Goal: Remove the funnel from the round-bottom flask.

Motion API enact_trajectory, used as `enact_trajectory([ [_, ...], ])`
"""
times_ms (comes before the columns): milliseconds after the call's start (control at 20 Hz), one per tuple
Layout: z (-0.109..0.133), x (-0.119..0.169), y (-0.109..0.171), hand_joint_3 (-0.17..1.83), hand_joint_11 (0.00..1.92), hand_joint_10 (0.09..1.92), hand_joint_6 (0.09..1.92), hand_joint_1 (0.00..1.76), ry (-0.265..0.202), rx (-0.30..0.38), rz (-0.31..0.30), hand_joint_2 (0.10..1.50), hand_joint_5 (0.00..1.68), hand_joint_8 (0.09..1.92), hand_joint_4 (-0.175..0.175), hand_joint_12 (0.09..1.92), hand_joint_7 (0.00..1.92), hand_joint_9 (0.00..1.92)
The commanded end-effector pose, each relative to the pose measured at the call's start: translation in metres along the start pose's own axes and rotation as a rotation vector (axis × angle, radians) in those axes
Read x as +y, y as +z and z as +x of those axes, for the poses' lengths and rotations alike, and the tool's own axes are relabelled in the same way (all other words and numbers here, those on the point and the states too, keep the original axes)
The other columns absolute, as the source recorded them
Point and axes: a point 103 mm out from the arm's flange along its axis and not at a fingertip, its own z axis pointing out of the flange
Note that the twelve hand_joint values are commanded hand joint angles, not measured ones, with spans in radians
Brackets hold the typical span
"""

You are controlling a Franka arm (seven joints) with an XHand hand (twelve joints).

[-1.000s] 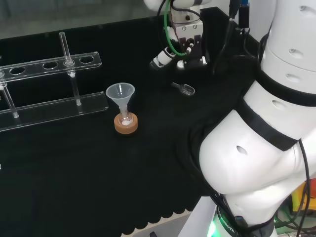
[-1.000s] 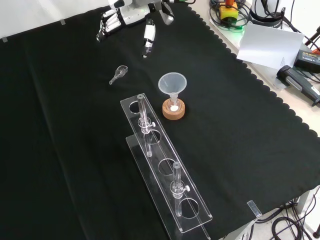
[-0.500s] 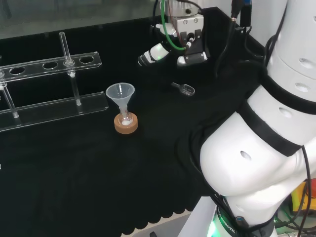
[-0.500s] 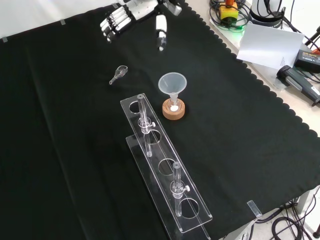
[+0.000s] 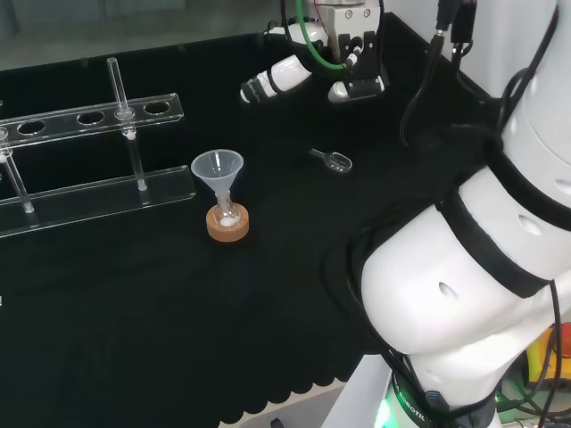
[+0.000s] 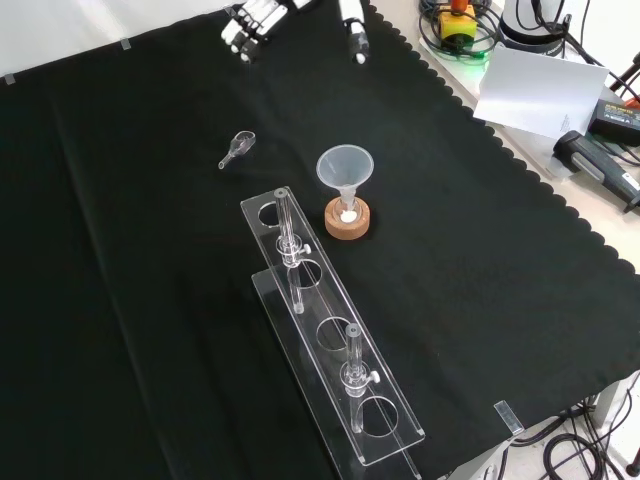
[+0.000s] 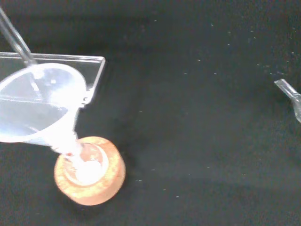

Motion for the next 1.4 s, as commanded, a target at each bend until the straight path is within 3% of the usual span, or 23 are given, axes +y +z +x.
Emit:
enact_trajectory([
  [50,0.049,-0.014,0.012,0.00,0.00,0.09,0.09,0.32,-0.021,-0.010,-0.003,0.53,0.00,0.09,-0.011,0.09,0.00,0.00],
  [300,0.070,-0.012,0.024,0.01,0.00,0.09,0.09,0.36,-0.025,-0.027,0.006,0.55,0.00,0.09,-0.020,0.09,0.00,0.00],
  [500,0.080,-0.008,0.032,0.02,0.00,0.09,0.09,0.40,-0.033,-0.059,0.030,0.58,0.00,0.09,-0.051,0.09,0.02,0.00],
  [1400,0.096,0.009,0.076,0.01,0.00,0.09,0.09,0.41,-0.064,-0.107,0.126,0.58,0.00,0.09,-0.079,0.09,0.06,0.00],
])
